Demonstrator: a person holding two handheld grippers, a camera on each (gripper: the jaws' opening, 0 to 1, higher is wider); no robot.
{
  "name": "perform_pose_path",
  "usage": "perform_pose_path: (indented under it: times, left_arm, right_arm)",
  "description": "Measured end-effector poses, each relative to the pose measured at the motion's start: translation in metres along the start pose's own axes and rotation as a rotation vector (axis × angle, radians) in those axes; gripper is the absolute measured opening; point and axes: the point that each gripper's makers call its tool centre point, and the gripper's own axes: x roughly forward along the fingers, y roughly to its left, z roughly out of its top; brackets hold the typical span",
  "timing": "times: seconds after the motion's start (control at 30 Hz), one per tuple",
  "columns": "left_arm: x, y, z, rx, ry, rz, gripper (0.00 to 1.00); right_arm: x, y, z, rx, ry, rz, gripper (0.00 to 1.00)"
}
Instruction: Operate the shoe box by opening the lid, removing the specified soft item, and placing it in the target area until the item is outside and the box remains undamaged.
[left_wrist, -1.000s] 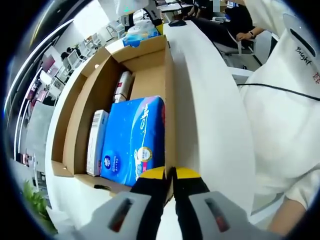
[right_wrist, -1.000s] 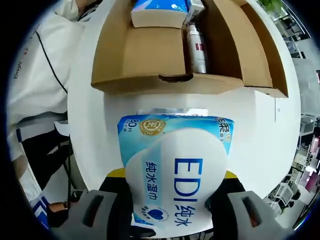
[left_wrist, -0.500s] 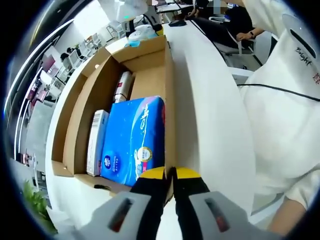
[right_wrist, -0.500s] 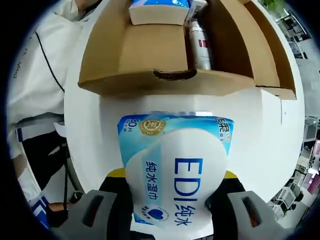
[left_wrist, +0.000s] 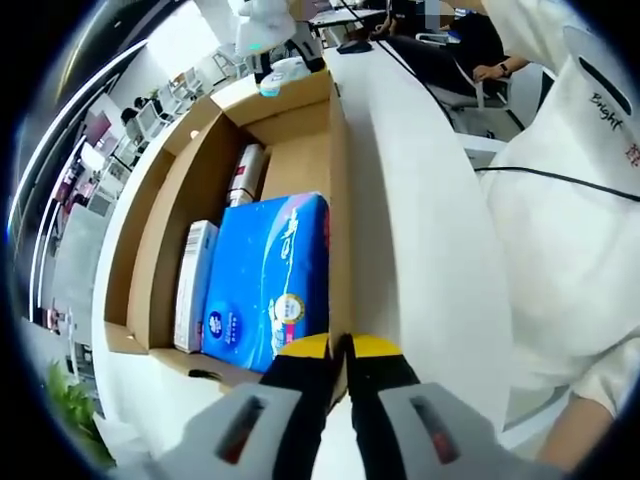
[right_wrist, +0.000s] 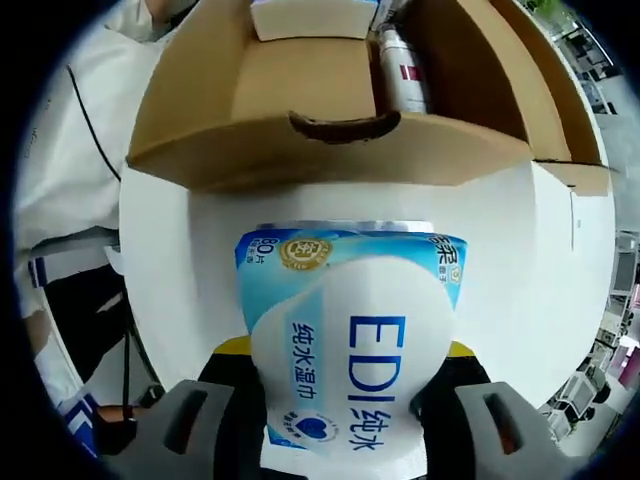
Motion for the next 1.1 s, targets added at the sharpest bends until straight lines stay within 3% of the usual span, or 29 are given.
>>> perform_pose_path:
  times: [0.4,0.7,1.1]
  left_arm:
    - [0.001,0.0,0.0,0.002,0.004,-0.003,0.05]
    - [0.001,0.0,0.0,-0.003,0.009,0.005,0.06]
    - [0.001,0.0,0.0,0.015,0.008,0.009,0.06]
  right_arm:
    - [0.006,-0.006,0.0,-0.032,0.006,0.008,0.62]
    - [0.001,-0.006,0.0,0.003,0.003,-0.004,0.61]
    - [-0.036,-0.006,-0.001,0.024,-0.026,-0.087,0.49]
